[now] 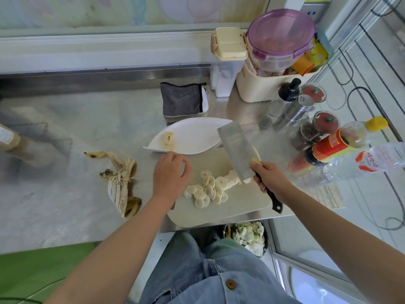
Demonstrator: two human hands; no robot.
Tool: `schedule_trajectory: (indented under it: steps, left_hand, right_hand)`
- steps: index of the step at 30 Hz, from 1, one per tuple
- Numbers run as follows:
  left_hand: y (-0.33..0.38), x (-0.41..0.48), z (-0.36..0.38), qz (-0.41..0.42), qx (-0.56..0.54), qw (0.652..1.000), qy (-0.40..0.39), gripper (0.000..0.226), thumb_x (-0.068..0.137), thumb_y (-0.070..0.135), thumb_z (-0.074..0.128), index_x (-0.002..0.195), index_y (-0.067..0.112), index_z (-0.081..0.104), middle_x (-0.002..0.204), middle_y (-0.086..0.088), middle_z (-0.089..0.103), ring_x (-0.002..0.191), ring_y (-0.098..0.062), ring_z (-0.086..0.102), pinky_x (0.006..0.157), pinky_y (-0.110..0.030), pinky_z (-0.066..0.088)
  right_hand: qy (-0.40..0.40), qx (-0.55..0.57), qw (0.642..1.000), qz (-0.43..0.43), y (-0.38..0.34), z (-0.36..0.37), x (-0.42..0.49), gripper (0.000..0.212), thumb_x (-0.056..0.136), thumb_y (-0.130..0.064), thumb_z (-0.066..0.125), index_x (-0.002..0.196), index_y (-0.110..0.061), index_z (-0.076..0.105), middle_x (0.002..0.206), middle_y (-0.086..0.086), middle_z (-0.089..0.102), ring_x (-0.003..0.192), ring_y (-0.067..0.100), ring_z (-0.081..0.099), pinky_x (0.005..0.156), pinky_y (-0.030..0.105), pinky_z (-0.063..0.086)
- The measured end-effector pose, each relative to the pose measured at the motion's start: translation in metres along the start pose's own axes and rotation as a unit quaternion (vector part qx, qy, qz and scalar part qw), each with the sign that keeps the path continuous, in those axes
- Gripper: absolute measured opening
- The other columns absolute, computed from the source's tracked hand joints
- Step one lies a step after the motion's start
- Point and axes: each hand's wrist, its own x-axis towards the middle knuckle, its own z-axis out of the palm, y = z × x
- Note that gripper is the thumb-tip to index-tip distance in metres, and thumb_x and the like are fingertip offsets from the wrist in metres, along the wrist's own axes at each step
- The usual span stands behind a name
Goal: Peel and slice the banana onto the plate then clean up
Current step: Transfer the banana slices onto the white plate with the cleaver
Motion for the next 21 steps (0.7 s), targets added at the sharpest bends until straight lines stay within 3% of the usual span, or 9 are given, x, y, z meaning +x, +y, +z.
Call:
schedule_trajectory:
  steps: [5,10,16,21]
  left_hand:
    - [0.029,-0.023,0.021,-0.004,-0.067,0.995,-0.075,0.024,0.088,0.032,0.057,0.107,0.018,0.062,0.106,0.0,0.058,0.098,-0.018,0.052,0.076,-0.029,0.042]
    - [0.051,-0.033,0.039,0.019,-0.054,0.991,-0.119,0.05,0.082,0.04,0.066,0.126,0.018,0.055,0.114,0.0,0.057,0.105,-0.018,0.049,0.086,-0.03,0.042]
    - [0.062,-0.037,0.054,0.036,0.018,0.992,-0.124,0.067,0.076,0.049,0.069,0.131,0.015,0.051,0.119,-0.004,0.058,0.109,-0.023,0.05,0.092,-0.036,0.04]
    - [0.066,-0.036,0.059,0.032,0.049,0.992,-0.115,0.054,0.078,0.046,0.069,0.12,0.014,0.059,0.111,-0.002,0.061,0.103,-0.022,0.051,0.087,-0.034,0.04]
  right_hand:
    - [0.08,-0.045,0.996,-0.009,0.044,-0.041,-0.009,0.035,0.095,-0.034,0.054,0.069,-0.011,0.047,0.056,0.009,0.05,0.041,0.016,0.041,0.041,0.025,0.033]
    - [0.111,-0.111,0.987,-0.016,0.081,-0.064,-0.018,0.041,0.094,-0.034,0.055,0.061,-0.009,0.051,0.051,0.009,0.053,0.042,0.02,0.047,0.044,0.027,0.038]
    - [0.061,-0.157,0.986,-0.016,0.093,-0.052,-0.024,0.038,0.095,-0.032,0.053,0.065,-0.008,0.054,0.049,0.004,0.055,0.037,0.015,0.048,0.036,0.021,0.038]
    - [-0.01,-0.171,0.985,-0.014,0.081,-0.026,-0.022,0.037,0.096,-0.033,0.052,0.066,-0.011,0.053,0.046,-0.002,0.053,0.032,0.007,0.044,0.036,0.018,0.039]
